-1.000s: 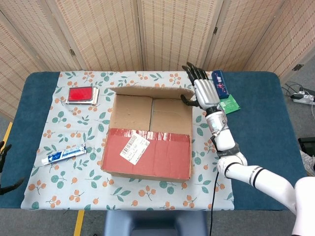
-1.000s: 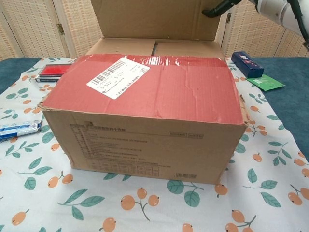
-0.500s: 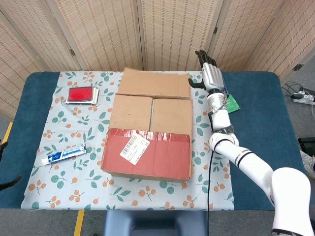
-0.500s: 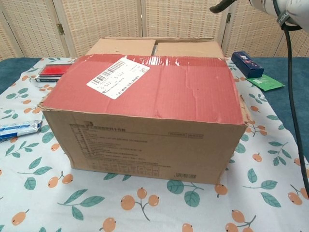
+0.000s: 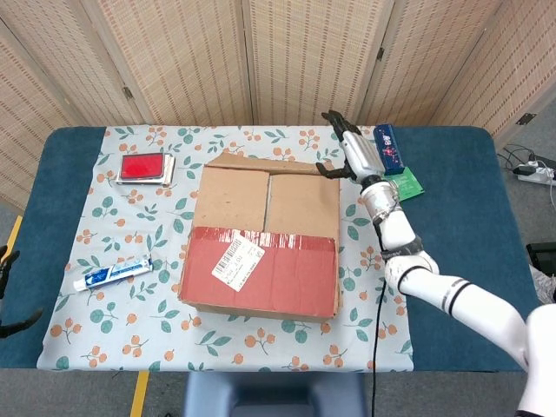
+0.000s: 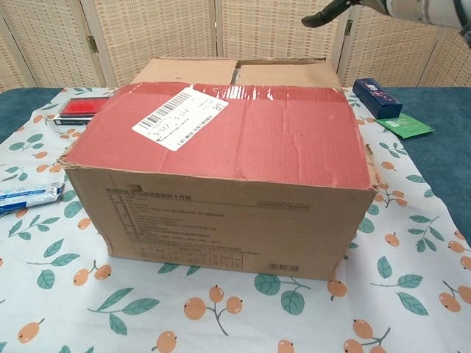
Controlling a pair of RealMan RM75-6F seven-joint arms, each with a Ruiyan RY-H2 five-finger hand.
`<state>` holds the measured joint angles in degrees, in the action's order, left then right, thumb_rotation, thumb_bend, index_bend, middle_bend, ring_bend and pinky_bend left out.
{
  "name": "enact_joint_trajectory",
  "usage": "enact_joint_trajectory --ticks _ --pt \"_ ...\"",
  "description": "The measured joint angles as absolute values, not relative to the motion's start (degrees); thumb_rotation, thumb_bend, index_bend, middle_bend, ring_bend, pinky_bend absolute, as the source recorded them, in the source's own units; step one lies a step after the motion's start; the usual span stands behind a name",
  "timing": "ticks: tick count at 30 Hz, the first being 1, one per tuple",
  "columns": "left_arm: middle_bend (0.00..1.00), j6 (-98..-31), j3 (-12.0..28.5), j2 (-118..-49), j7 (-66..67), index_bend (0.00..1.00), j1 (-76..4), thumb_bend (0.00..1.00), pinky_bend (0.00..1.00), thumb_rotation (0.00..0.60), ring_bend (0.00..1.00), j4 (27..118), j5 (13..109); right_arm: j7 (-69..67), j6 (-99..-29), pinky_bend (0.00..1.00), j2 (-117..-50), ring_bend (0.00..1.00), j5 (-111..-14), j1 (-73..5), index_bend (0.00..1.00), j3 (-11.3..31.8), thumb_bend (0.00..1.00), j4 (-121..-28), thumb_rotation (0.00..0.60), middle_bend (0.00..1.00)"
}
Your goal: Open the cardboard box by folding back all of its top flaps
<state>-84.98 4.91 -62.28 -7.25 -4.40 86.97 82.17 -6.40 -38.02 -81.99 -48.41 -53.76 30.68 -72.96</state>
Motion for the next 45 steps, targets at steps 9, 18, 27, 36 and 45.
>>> enact_joint_trajectory --ticks 9,18,27,36,45 --pt "0.02 -84.08 4.51 -63.01 -6.23 0.00 -5.15 0.14 0.00 0.600 0.05 87.55 83.06 -25.01 -36.15 0.10 -69.59 0.15 -56.29 -39.28 0.00 30.56 0.39 -100.03 0.600 0.05" --pt "0.03 -82.97 4.74 -64.15 -3.24 0.00 -6.10 0.13 0.00 0.600 0.06 88.05 82.28 -50.78 -34.38 0.15 -62.74 0.18 -69.87 -29.19 0.00 31.19 0.39 -108.37 0.600 0.07" --pt "0.04 -81.89 4.40 -64.53 -0.65 0.00 -6.91 0.13 0.00 0.600 0.06 88.92 82.25 -76.02 -28.77 0.16 -59.34 0.18 -78.12 -26.28 0.00 30.18 0.39 -109.44 0.600 0.07" --pt "0.04 -81.76 4.67 -64.73 0.32 0.00 -6.89 0.13 0.00 0.600 0.06 88.99 81.10 -94.79 -30.41 0.16 -58.81 0.18 -90.69 -27.75 0.00 24.76 0.39 -104.90 0.600 0.06" --pt "0.04 -81.40 4.71 -65.02 0.86 0.00 -7.12 0.14 0.00 0.600 0.06 88.81 80.66 -104.75 -40.12 0.16 -57.99 0.18 -98.34 -32.18 0.00 16.57 0.39 -99.06 0.600 0.06"
